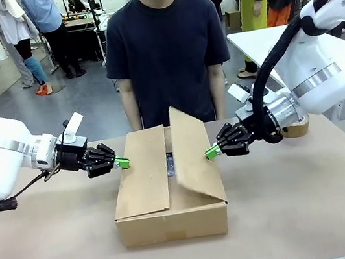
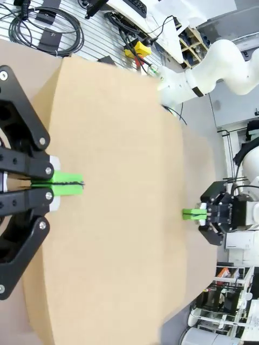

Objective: Wrap the clocks to prevent damage.
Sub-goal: Push the left (or right) flap of the Package Box to close it.

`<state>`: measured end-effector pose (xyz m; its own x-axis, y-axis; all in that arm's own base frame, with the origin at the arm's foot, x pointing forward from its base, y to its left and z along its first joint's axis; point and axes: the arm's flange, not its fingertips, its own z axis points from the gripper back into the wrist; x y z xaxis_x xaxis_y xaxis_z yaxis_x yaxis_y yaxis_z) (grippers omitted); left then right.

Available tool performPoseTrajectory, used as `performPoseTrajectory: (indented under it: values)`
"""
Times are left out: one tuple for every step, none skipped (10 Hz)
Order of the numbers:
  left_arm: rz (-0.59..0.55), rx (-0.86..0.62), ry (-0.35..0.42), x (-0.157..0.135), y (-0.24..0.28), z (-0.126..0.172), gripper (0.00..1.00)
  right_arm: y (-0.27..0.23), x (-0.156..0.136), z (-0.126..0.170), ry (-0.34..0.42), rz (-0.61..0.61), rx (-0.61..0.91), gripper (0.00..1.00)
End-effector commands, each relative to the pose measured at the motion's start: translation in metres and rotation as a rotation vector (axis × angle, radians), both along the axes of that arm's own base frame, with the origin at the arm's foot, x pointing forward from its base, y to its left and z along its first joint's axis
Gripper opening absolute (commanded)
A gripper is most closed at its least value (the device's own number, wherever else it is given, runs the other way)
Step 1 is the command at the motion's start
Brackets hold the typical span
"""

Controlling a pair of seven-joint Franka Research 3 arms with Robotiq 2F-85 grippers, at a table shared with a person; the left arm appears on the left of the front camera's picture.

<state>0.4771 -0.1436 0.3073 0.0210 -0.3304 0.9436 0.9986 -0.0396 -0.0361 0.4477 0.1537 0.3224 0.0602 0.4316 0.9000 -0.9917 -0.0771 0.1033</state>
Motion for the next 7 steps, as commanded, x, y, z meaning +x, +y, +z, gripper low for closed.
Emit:
performPoseTrajectory:
  values:
    - [0.002,0.009,-0.007,0.0,0.0,-0.004,0.0,0.01,0.009,-0.02,0.028,-0.026,-0.054,0.01]
    - [0.002,0.009,-0.007,0.0,0.0,-0.004,0.0,0.009,0.011,-0.031,0.048,-0.035,-0.082,0.01]
    - [0.002,0.009,-0.007,0.0,0.0,-0.004,0.0,0.008,0.012,-0.037,0.061,-0.038,-0.091,0.01]
    - [0.002,0.009,-0.007,0.0,0.0,-0.004,0.0,0.007,0.013,-0.037,0.063,-0.039,-0.093,0.01]
    - [0.002,0.009,-0.007,0.0,0.0,-0.004,0.0,0.007,0.012,-0.034,0.047,-0.02,-0.091,0.01]
    - [0.002,0.009,-0.007,0.0,0.0,-0.004,0.0,0.005,0.006,-0.007,0.05,-0.013,-0.008,0.01]
    - [0.002,0.009,-0.007,0.0,0.0,-0.004,0.0,0.005,0.006,-0.007,0.05,-0.013,-0.008,0.01]
